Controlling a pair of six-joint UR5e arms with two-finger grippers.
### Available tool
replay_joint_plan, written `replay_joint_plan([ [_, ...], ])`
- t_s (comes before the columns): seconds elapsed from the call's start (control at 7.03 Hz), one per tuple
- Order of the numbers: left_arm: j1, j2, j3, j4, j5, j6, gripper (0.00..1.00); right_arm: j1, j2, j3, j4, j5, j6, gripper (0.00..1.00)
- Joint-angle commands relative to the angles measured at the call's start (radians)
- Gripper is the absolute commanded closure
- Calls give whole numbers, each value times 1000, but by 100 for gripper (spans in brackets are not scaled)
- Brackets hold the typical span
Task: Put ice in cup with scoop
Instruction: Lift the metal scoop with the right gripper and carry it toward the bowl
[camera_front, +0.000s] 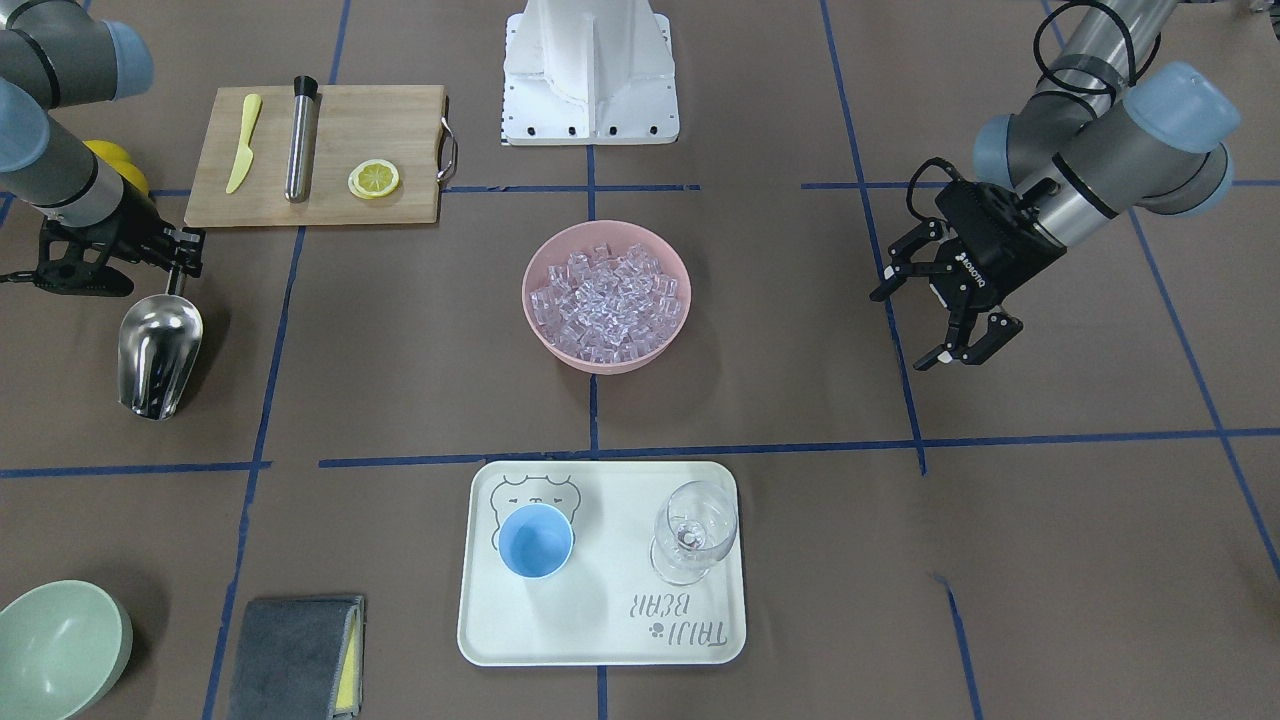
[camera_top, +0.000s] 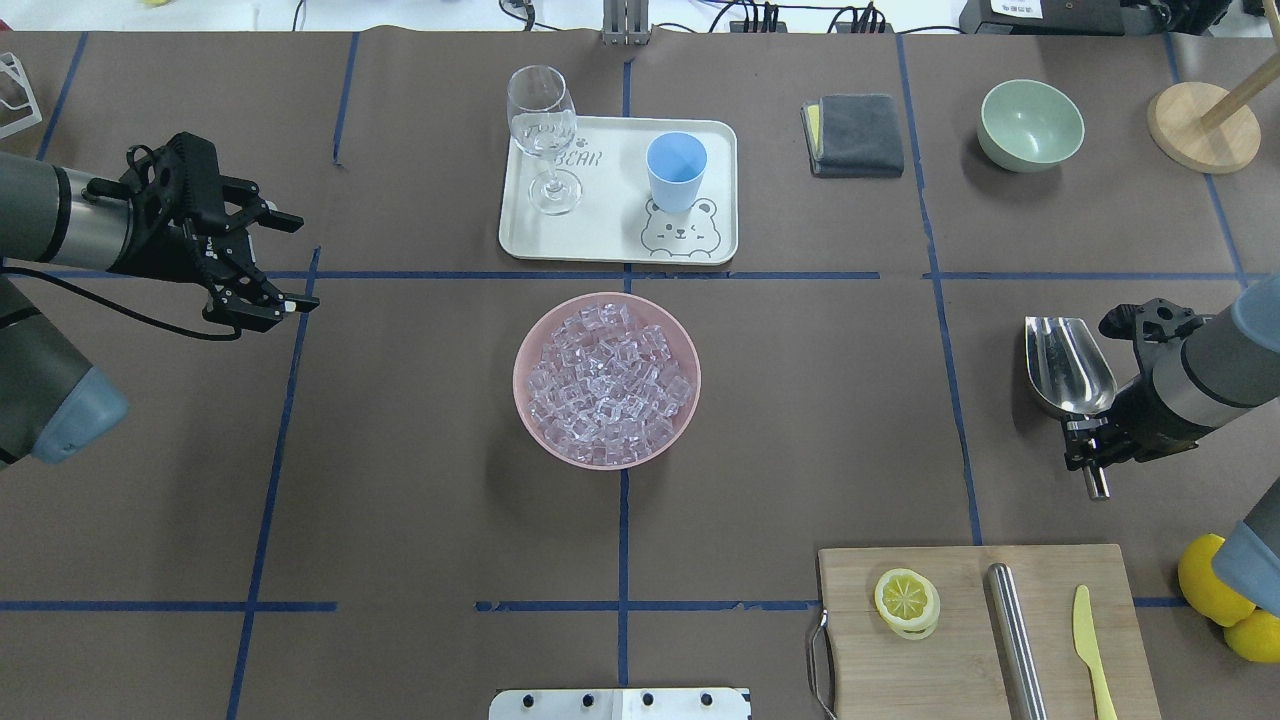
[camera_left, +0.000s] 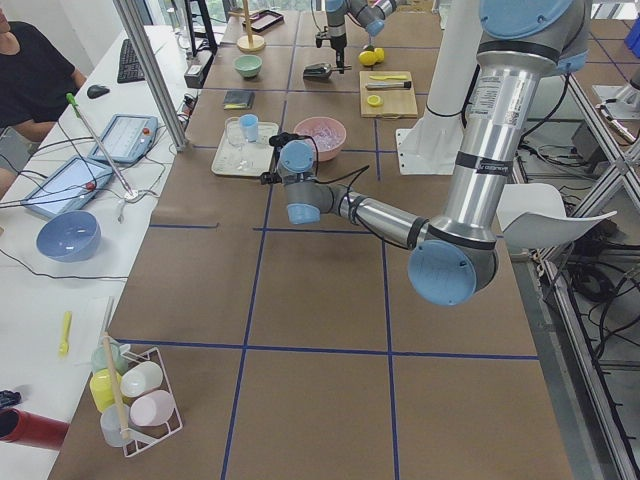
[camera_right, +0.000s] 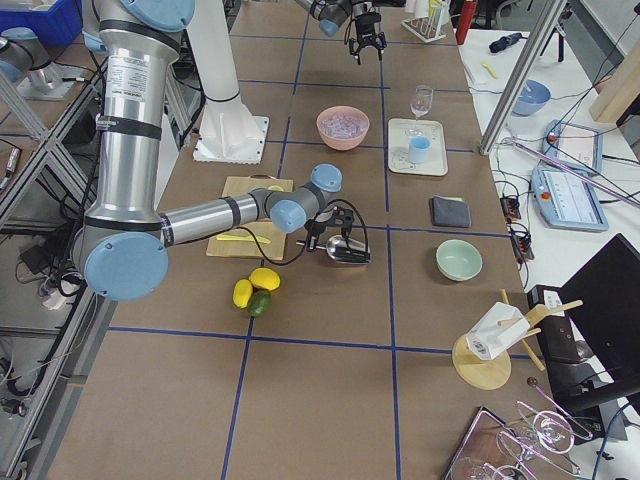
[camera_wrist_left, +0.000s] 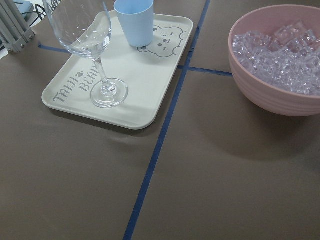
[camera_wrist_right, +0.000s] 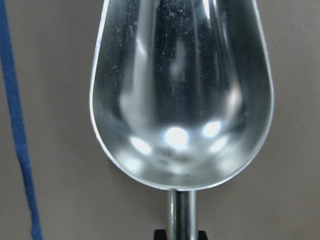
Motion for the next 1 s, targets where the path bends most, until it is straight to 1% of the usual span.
replay_joint_plan([
  [0.0,0,-1,5,-2,1,1,0,48,-17,107,-7,-10,4,100],
  [0.14,0,-2,5,-3,1,-1,0,112,-11,160,-7,-17,3,100],
  [0.28,0,-2,3,-3,1,-1,0,177,-3,172,-9,-25,-17,100],
  [0.57,0,-4,-9,-3,1,-29,0,211,38,188,-25,-31,-155,100],
  [0.71,0,-5,-11,-3,1,-29,0,229,87,188,-73,-33,-231,100],
  [0.85,0,-7,-15,-5,1,-30,0,243,138,191,-126,-63,-294,100],
])
